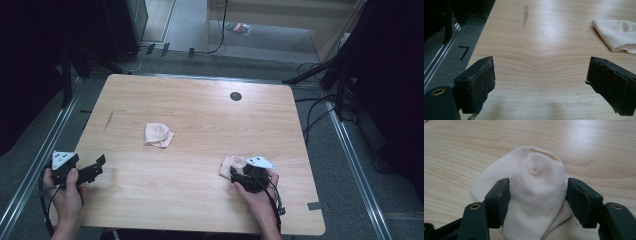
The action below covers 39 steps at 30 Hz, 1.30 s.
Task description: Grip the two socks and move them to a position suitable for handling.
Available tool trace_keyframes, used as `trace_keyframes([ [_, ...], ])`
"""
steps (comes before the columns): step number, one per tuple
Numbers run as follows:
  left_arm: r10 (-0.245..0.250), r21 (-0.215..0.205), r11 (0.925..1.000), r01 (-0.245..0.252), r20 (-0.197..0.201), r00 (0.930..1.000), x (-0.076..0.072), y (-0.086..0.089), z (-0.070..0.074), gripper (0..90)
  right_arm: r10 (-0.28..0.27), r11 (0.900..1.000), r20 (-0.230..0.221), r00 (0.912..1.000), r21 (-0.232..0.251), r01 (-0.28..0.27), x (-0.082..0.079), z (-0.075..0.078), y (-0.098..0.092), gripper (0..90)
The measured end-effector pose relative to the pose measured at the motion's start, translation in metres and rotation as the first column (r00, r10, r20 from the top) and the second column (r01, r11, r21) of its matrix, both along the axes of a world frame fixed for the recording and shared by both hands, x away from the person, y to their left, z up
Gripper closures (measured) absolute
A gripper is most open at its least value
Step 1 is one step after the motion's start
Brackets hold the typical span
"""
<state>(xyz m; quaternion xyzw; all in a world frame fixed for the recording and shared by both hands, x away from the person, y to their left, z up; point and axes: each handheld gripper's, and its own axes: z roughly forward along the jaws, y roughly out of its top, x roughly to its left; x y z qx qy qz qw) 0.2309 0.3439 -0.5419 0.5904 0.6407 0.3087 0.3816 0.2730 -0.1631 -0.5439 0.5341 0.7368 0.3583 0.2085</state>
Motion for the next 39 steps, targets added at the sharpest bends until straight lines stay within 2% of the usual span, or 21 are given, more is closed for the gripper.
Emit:
trace_keyframes([
  [1, -0.006, 0.000, 1.0000, 0.006, -0.004, 1.0000, 0.000, -0.004, 0.001, 8.3, 0.012, 0.999, 0.002, 0.9999, -0.036, -0.012, -0.001, -0.003, 0.001, 39.0],
  [6, -0.027, 0.010, 0.9996, 0.027, 0.002, 0.9996, 0.001, -0.017, 0.007, 8.3, -0.007, 0.999, 0.020, 0.9998, -0.042, 0.008, -0.001, -0.004, 0.002, 48.6],
  [10, -0.057, 0.008, 0.9984, 0.057, 0.002, 0.9984, 0.002, -0.034, 0.019, 8.3, -0.032, 0.999, 0.008, 0.9994, -0.032, 0.033, -0.001, -0.002, 0.004, 81.4],
  [12, -0.081, 0.008, 0.9967, 0.081, 0.004, 0.9967, 0.005, -0.045, 0.026, 8.3, -0.031, 0.999, -0.014, 0.9994, -0.017, 0.030, 0.000, 0.000, 0.005, 83.4],
  [14, -0.135, 0.041, 0.9901, 0.134, 0.019, 0.9906, 0.010, -0.067, 0.037, 8.3, -0.012, 0.999, -0.037, 0.9992, 0.040, 0.014, 0.003, 0.007, 0.006, 84.6],
  [17, -0.164, 0.059, 0.9849, 0.163, 0.020, 0.9862, 0.012, -0.081, 0.042, 8.3, -0.010, 0.998, 0.033, 0.9994, 0.067, 0.008, -0.004, 0.025, 0.014, 84.7],
  [21, -0.233, 0.041, 0.9719, 0.232, 0.028, 0.9721, 0.019, -0.109, 0.047, 8.3, 0.014, 0.996, 0.104, 0.9944, 0.089, -0.024, -0.014, 0.048, 0.031, 84.6],
  [24, -0.258, 0.033, 0.9659, 0.257, 0.022, 0.9660, 0.019, -0.118, 0.047, 8.3, 0.027, 0.994, 0.111, 0.9935, 0.101, -0.038, -0.018, 0.052, 0.039, 84.6],
  [25, -0.295, 0.005, 0.9556, 0.295, 0.019, 0.9554, 0.018, -0.125, 0.046, 8.0, 0.038, 0.992, 0.111, 0.9932, 0.112, -0.050, -0.024, 0.053, 0.048, 84.5],
  [26, -0.295, 0.005, 0.9556, 0.295, 0.019, 0.9554, 0.018, -0.125, 0.046, 7.6, 0.038, 0.992, 0.111, 0.9932, 0.112, -0.050, -0.024, 0.053, 0.048, 84.5],
  [27, -0.324, -0.028, 0.9454, 0.325, 0.031, 0.9456, 0.014, -0.131, 0.046, 7.6, 0.036, 0.992, 0.116, 0.9927, 0.116, -0.049, -0.029, 0.052, 0.055, 84.5],
  [28, -0.324, -0.028, 0.9454, 0.325, 0.031, 0.9456, 0.014, -0.131, 0.046, 7.5, 0.036, 0.992, 0.116, 0.9927, 0.116, -0.049, -0.029, 0.052, 0.055, 84.5],
  [29, -0.363, -0.057, 0.9297, 0.364, 0.034, 0.9313, 0.011, -0.137, 0.043, 7.1, 0.045, 0.992, 0.124, 0.9913, 0.109, -0.059, -0.036, 0.050, 0.062, 84.4],
  [30, -0.363, -0.057, 0.9297, 0.364, 0.034, 0.9313, 0.011, -0.137, 0.043, 7.0, 0.045, 0.992, 0.124, 0.9913, 0.109, -0.059, -0.036, 0.050, 0.062, 84.4],
  [31, -0.403, -0.066, 0.9128, 0.403, 0.018, 0.9151, 0.008, -0.144, 0.037, 7.0, 0.053, 0.993, 0.133, 0.9897, 0.101, -0.067, -0.042, 0.048, 0.070, 84.3],
  [32, -0.403, -0.066, 0.9128, 0.403, 0.018, 0.9151, 0.008, -0.144, 0.037, 7.0, 0.053, 0.993, 0.133, 0.9897, 0.101, -0.067, -0.042, 0.048, 0.070, 84.3],
  [33, -0.433, -0.108, 0.8961, 0.431, 0.000, 0.9014, 0.006, -0.149, 0.032, 7.0, 0.057, 0.990, 0.124, 0.9906, 0.119, -0.071, -0.048, 0.043, 0.077, 84.3],
  [34, -0.433, -0.108, 0.8961, 0.431, 0.000, 0.9014, 0.006, -0.149, 0.032, 7.0, 0.057, 0.990, 0.124, 0.9906, 0.119, -0.071, -0.048, 0.043, 0.077, 84.3],
  [35, -0.456, -0.147, 0.8801, 0.451, -0.001, 0.8898, 0.005, -0.152, 0.030, 7.0, 0.055, 0.990, 0.119, 0.9913, 0.125, -0.070, -0.050, 0.041, 0.080, 84.2],
  [36, -0.470, -0.154, 0.8722, 0.464, 0.002, 0.8829, 0.003, -0.154, 0.029, 7.0, 0.062, 0.989, 0.115, 0.9914, 0.126, -0.077, -0.054, 0.036, 0.085, 84.2],
  [39, -0.493, -0.131, 0.8639, 0.486, -0.019, 0.8701, 0.000, -0.163, 0.029, 7.8, 0.074, 0.990, 0.124, 0.9895, 0.107, -0.088, -0.060, 0.028, 0.095, 83.5],
])
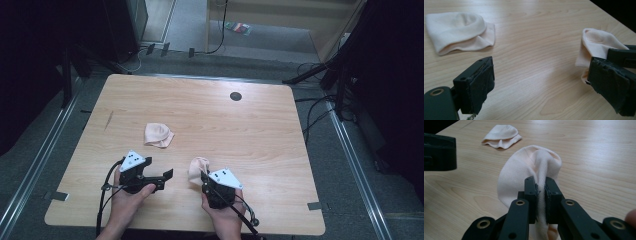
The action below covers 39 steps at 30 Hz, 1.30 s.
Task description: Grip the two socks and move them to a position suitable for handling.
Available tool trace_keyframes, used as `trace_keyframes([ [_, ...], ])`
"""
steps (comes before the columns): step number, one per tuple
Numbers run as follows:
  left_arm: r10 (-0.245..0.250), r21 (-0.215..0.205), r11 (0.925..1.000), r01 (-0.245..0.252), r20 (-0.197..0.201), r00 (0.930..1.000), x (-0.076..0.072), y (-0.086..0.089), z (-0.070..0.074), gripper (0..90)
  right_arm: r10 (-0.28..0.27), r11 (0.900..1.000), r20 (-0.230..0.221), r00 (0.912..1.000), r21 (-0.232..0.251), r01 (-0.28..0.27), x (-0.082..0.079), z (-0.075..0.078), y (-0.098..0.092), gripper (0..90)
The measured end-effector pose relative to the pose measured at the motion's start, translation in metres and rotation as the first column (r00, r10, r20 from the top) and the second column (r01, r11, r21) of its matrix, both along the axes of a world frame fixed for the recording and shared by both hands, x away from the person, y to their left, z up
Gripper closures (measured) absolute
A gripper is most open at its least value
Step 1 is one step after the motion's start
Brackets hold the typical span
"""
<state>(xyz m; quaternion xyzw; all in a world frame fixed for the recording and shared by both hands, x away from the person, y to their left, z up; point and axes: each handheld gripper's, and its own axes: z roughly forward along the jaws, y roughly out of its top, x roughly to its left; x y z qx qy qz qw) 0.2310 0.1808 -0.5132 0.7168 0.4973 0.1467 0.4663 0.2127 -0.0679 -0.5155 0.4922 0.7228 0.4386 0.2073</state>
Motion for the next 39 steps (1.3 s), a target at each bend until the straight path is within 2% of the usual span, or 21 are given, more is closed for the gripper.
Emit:
trace_keyframes([
  [4, -0.010, 0.019, 0.9998, 0.010, -0.016, 0.9998, 0.001, -0.003, -0.003, 8.6, 0.003, 1.000, -0.009, 1.0000, 0.004, -0.003, -0.001, -0.003, 0.004, 81.0],
  [6, -0.010, 0.022, 0.9997, 0.011, -0.021, 0.9997, 0.002, -0.003, -0.004, 12.2, 0.019, 1.000, -0.025, 0.9995, 0.018, -0.019, 0.000, -0.005, 0.005, 73.0],
  [7, -0.006, 0.021, 0.9998, 0.007, -0.022, 0.9997, 0.002, -0.003, -0.004, 13.9, 0.046, 0.998, -0.048, 0.9978, 0.031, -0.045, 0.000, -0.006, 0.007, 64.7],
  [8, -0.006, 0.021, 0.9998, 0.007, -0.026, 0.9996, 0.003, -0.003, -0.005, 14.1, 0.093, 0.993, -0.069, 0.9933, 0.074, -0.088, 0.001, -0.005, 0.005, 54.7],
  [9, -0.006, 0.021, 0.9998, 0.007, -0.026, 0.9996, 0.003, -0.003, -0.005, 14.4, 0.093, 0.993, -0.069, 0.9933, 0.074, -0.088, 0.001, -0.005, 0.005, 54.7],
  [11, -0.009, 0.023, 0.9997, 0.010, -0.028, 0.9996, 0.003, -0.003, -0.006, 15.5, 0.116, 0.988, -0.055, 0.9917, 0.108, -0.110, 0.004, 0.003, -0.004, 48.0],
  [13, -0.016, 0.021, 0.9996, 0.017, -0.030, 0.9994, 0.004, -0.005, -0.007, 19.4, 0.106, 0.988, -0.045, 0.9933, 0.119, -0.100, 0.006, 0.008, -0.014, 47.7],
  [14, -0.029, 0.022, 0.9993, 0.029, -0.034, 0.9990, 0.005, -0.009, -0.008, 25.3, 0.095, 0.989, -0.044, 0.9945, 0.116, -0.090, 0.010, 0.010, -0.024, 49.8],
  [15, -0.029, 0.022, 0.9993, 0.029, -0.034, 0.9990, 0.005, -0.009, -0.008, 28.4, 0.095, 0.989, -0.044, 0.9945, 0.116, -0.090, 0.010, 0.010, -0.024, 49.8],
  [16, -0.034, 0.023, 0.9991, 0.035, -0.036, 0.9988, 0.005, -0.012, -0.009, 32.9, 0.080, 0.992, -0.049, 0.9956, 0.106, -0.075, 0.015, 0.009, -0.032, 54.5],
  [19, -0.057, 0.035, 0.9976, 0.059, -0.053, 0.9970, 0.010, -0.022, -0.013, 37.5, 0.072, 0.994, -0.064, 0.9954, 0.082, -0.066, 0.018, 0.006, -0.034, 59.6],
  [20, -0.066, 0.038, 0.9969, 0.069, -0.068, 0.9955, 0.013, -0.027, -0.016, 42.8, 0.060, 0.998, -0.087, 0.9944, 0.038, -0.057, 0.019, 0.001, -0.033, 62.7],
  [23, -0.077, 0.045, 0.9957, 0.081, -0.087, 0.9932, 0.017, -0.031, -0.019, 49.4, 0.066, 0.998, -0.104, 0.9924, 0.025, -0.063, 0.021, -0.006, -0.033, 64.8],
  [24, -0.088, 0.050, 0.9943, 0.094, -0.109, 0.9901, 0.022, -0.034, -0.023, 51.5, 0.061, 0.998, -0.121, 0.9907, 0.018, -0.059, 0.021, -0.010, -0.034, 65.7],
  [28, -0.103, 0.037, 0.9933, 0.109, -0.141, 0.9846, 0.031, -0.038, -0.028, 58.1, 0.049, 0.998, -0.131, 0.9902, 0.046, -0.043, 0.021, -0.012, -0.040, 65.5],
  [33, -0.098, 0.051, 0.9930, 0.106, -0.146, 0.9844, 0.038, -0.043, -0.031, 66.2, 0.033, 0.999, -0.131, 0.9908, 0.043, -0.027, 0.017, -0.013, -0.046, 64.7],
  [35, -0.101, 0.070, 0.9912, 0.112, -0.145, 0.9843, 0.041, -0.046, -0.031, 69.4, 0.032, 0.999, -0.128, 0.9912, 0.045, -0.026, 0.016, -0.014, -0.048, 64.6],
  [36, -0.119, 0.086, 0.9874, 0.133, -0.149, 0.9816, 0.041, -0.050, -0.032, 71.6, 0.025, 0.999, -0.130, 0.9911, 0.050, -0.019, 0.015, -0.013, -0.050, 64.6],
  [37, -0.119, 0.086, 0.9874, 0.133, -0.149, 0.9816, 0.041, -0.050, -0.032, 74.6, 0.025, 0.999, -0.127, 0.9917, 0.049, -0.019, 0.015, -0.013, -0.052, 64.5],
  [38, -0.145, 0.106, 0.9813, 0.161, -0.145, 0.9788, 0.041, -0.053, -0.032, 78.8, 0.021, 0.999, -0.130, 0.9913, 0.051, -0.014, 0.014, -0.013, -0.053, 64.4],
  [39, -0.145, 0.106, 0.9813, 0.161, -0.145, 0.9788, 0.041, -0.053, -0.032, 84.0, 0.018, 0.999, -0.130, 0.9913, 0.050, -0.012, 0.014, -0.013, -0.054, 64.4],
])
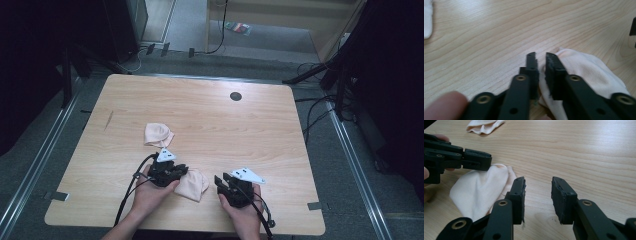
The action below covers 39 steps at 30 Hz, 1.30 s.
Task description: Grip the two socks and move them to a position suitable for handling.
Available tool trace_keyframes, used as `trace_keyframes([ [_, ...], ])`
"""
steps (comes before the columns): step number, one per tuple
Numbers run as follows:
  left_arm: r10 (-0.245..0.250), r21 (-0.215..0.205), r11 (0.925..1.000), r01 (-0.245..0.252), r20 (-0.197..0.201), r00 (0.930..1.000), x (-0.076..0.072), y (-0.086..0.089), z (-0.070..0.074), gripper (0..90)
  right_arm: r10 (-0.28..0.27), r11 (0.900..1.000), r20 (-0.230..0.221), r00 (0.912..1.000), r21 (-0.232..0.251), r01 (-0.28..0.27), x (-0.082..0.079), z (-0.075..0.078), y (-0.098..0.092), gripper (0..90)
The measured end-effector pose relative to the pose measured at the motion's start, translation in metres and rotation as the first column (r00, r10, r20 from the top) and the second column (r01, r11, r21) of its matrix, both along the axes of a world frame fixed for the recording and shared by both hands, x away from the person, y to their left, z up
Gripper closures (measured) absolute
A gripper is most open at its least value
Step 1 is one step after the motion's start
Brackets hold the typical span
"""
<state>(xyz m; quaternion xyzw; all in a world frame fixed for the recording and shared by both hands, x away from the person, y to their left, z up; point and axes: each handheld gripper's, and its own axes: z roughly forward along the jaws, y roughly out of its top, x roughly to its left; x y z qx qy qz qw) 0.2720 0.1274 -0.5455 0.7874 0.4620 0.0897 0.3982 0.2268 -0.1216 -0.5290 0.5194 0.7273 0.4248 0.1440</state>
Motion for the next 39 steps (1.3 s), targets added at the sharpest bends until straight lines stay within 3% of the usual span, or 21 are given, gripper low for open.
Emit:
trace_keyframes([
  [1, -0.020, -0.002, 0.9998, 0.020, 0.015, 0.9997, -0.001, -0.001, 0.001, 90.0, -0.002, 1.000, -0.001, 1.0000, 0.000, 0.002, 0.000, 0.000, -0.001, 64.4],
  [4, -0.051, -0.006, 0.9987, 0.051, 0.030, 0.9983, -0.003, 0.000, 0.004, 90.0, -0.004, 1.000, 0.000, 1.0000, 0.002, 0.004, 0.001, 0.000, -0.002, 64.5],
  [6, -0.063, -0.029, 0.9975, 0.065, 0.046, 0.9969, -0.004, 0.003, 0.008, 90.0, -0.003, 1.000, 0.000, 1.0000, 0.003, 0.003, 0.001, 0.000, -0.003, 64.0],
  [7, -0.076, -0.081, 0.9934, 0.081, 0.067, 0.9949, -0.006, 0.007, 0.015, 90.0, 0.012, 1.000, 0.005, 0.9999, 0.012, -0.012, 0.002, 0.000, -0.002, 63.1],
  [8, -0.076, -0.081, 0.9934, 0.081, 0.067, 0.9949, -0.006, 0.007, 0.015, 90.0, 0.012, 1.000, 0.005, 0.9999, 0.012, -0.012, 0.002, 0.000, -0.002, 63.1],
  [13, -0.130, -0.189, 0.9700, 0.154, 0.133, 0.9826, -0.014, 0.019, 0.032, 90.0, 0.089, 0.995, 0.040, 0.9952, 0.042, -0.091, 0.003, 0.006, 0.004, 60.0],
  [17, -0.149, -0.206, 0.9622, 0.178, 0.150, 0.9774, -0.016, 0.025, 0.035, 90.0, 0.091, 0.996, 0.034, 0.9953, 0.019, -0.092, 0.005, 0.004, 0.008, 59.9],
  [20, -0.191, -0.213, 0.9507, 0.226, 0.170, 0.9667, -0.019, 0.032, 0.036, 90.0, 0.088, 0.996, 0.015, 0.9960, -0.011, -0.088, 0.008, -0.001, 0.012, 60.2],
  [21, -0.198, -0.204, 0.9507, 0.233, 0.177, 0.9640, -0.021, 0.035, 0.036, 90.0, 0.104, 0.994, 0.006, 0.9945, -0.013, -0.104, 0.010, -0.003, 0.017, 60.3],
  [28, -0.194, -0.189, 0.9554, 0.227, 0.177, 0.9650, -0.026, 0.042, 0.034, 90.0, 0.170, 0.984, -0.028, 0.9850, -0.049, -0.171, 0.022, -0.013, 0.036, 61.5],
  [33, -0.165, -0.184, 0.9637, 0.194, 0.163, 0.9727, -0.030, 0.049, 0.030, 90.0, 0.218, 0.971, -0.033, 0.9753, -0.096, -0.221, 0.023, -0.017, 0.049, 62.8],
  [36, -0.157, -0.184, 0.9651, 0.186, 0.161, 0.9744, -0.032, 0.052, 0.029, 90.0, 0.231, 0.955, -0.003, 0.9729, -0.188, -0.228, 0.017, -0.017, 0.057, 72.6],
  [37, -0.154, -0.184, 0.9658, 0.183, 0.159, 0.9752, -0.033, 0.053, 0.029, 90.0, 0.236, 0.951, 0.000, 0.9717, -0.204, -0.231, 0.015, -0.017, 0.058, 79.0],
  [39, -0.153, -0.186, 0.9654, 0.183, 0.166, 0.9742, -0.034, 0.056, 0.030, 90.0, 0.247, 0.951, -0.011, 0.9688, -0.191, -0.245, 0.014, -0.017, 0.057, 88.6],
])
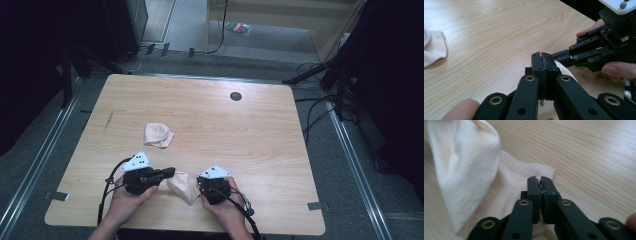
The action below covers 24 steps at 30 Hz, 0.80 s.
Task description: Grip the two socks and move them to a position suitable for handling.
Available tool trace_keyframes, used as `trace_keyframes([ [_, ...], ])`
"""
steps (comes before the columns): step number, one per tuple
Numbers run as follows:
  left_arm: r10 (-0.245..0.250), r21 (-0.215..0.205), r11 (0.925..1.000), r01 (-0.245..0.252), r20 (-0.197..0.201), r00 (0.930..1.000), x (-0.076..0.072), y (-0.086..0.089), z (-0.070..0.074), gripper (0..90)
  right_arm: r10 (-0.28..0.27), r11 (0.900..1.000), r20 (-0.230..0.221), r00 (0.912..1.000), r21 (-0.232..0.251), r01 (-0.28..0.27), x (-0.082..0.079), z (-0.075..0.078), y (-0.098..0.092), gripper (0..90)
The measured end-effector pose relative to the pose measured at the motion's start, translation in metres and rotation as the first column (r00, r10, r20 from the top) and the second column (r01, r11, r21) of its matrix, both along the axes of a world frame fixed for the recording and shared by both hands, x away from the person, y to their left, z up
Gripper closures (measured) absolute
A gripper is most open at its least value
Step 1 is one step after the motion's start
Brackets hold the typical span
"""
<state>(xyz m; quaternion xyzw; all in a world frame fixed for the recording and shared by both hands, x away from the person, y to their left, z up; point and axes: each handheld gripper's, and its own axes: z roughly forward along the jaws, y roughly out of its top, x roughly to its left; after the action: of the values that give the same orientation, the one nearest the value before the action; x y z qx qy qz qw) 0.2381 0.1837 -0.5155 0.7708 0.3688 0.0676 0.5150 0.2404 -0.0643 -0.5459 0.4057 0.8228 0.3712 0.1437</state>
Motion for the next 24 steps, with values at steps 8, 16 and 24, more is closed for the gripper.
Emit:
trace_keyframes([
  [8, 0.015, -0.007, 0.9999, -0.015, 0.012, 0.9998, 0.001, 0.012, 0.004, 90.0, -0.071, 0.993, -0.023, 0.9972, 0.094, 0.073, 0.004, 0.012, -0.018, 90.0],
  [16, 0.047, -0.019, 0.9987, -0.047, 0.015, 0.9988, 0.007, 0.032, 0.001, 90.0, -0.190, 0.969, 0.044, 0.9808, 0.170, 0.180, 0.007, 0.030, -0.050, 90.0],
  [24, 0.152, 0.012, 0.9884, -0.152, -0.044, 0.9874, 0.014, 0.045, -0.012, 90.0, -0.207, 0.967, 0.039, 0.9775, 0.158, 0.199, 0.004, 0.025, -0.053, 90.0],
])
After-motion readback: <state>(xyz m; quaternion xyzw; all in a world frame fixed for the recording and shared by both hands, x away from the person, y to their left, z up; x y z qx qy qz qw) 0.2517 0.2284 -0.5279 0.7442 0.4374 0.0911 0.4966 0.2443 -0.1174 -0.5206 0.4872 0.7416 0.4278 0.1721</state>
